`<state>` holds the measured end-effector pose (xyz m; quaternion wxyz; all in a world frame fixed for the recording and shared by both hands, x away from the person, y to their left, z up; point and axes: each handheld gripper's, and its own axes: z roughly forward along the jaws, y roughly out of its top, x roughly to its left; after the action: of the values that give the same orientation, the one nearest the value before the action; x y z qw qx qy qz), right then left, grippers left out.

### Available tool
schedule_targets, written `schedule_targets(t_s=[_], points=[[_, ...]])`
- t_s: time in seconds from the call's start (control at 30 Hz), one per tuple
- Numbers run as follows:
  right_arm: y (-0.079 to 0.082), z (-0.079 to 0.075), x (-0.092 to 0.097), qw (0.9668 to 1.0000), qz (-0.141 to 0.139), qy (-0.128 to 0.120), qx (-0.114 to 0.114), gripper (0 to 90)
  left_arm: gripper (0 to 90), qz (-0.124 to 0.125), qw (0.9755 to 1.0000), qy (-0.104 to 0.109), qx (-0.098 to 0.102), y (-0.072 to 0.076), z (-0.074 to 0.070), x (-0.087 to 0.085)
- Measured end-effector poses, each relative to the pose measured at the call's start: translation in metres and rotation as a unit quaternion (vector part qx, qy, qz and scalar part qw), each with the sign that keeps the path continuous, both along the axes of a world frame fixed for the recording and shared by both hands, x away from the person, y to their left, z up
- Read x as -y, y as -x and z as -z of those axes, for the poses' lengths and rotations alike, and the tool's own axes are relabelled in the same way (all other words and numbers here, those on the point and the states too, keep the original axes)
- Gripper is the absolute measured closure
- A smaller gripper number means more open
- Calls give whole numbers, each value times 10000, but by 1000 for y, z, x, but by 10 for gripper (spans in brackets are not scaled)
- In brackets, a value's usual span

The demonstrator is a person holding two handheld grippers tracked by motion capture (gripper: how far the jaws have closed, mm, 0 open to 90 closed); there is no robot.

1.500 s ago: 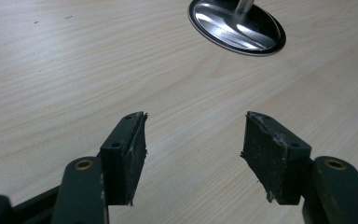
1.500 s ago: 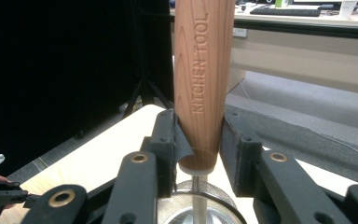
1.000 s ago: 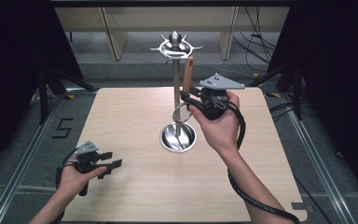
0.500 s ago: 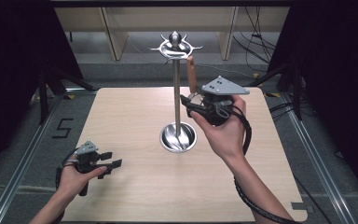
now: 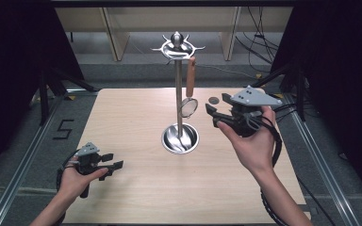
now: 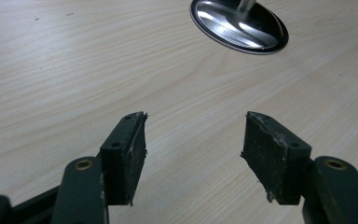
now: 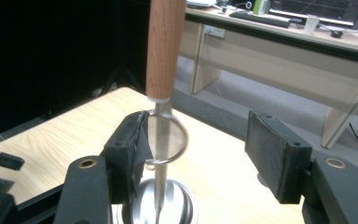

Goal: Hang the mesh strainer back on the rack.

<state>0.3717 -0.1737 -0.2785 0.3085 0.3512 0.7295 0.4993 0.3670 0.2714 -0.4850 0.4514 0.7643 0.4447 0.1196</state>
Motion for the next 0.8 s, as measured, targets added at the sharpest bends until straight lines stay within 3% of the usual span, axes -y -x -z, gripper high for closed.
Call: schedule_targets(t_s=[0.23,0.27,0.4,0.47,0.63,0.73,0.77,0.8], points=[[9,7,23,9996,186,-14,-194,403,382,12,10000,-2,1,0,1,0],[10,8,27,9997,224,70,-86,402,383,11,10000,-4,-2,0,1,0],[16,13,36,9992,296,-36,-250,401,382,-1,10000,2,-49,0,1,0],[17,16,41,9993,308,19,-219,400,382,1,10000,-7,-44,0,1,0],[23,23,47,9988,361,70,-331,396,382,3,10000,2,-16,0,1,0],[24,28,51,9988,411,100,-253,396,382,-4,10000,-13,2,0,1,0],[27,30,50,9980,449,-19,-444,396,382,-5,10000,-10,2,0,1,0],[27,32,52,9982,452,45,-386,395,382,-6,10000,-6,2,0,1,0]])
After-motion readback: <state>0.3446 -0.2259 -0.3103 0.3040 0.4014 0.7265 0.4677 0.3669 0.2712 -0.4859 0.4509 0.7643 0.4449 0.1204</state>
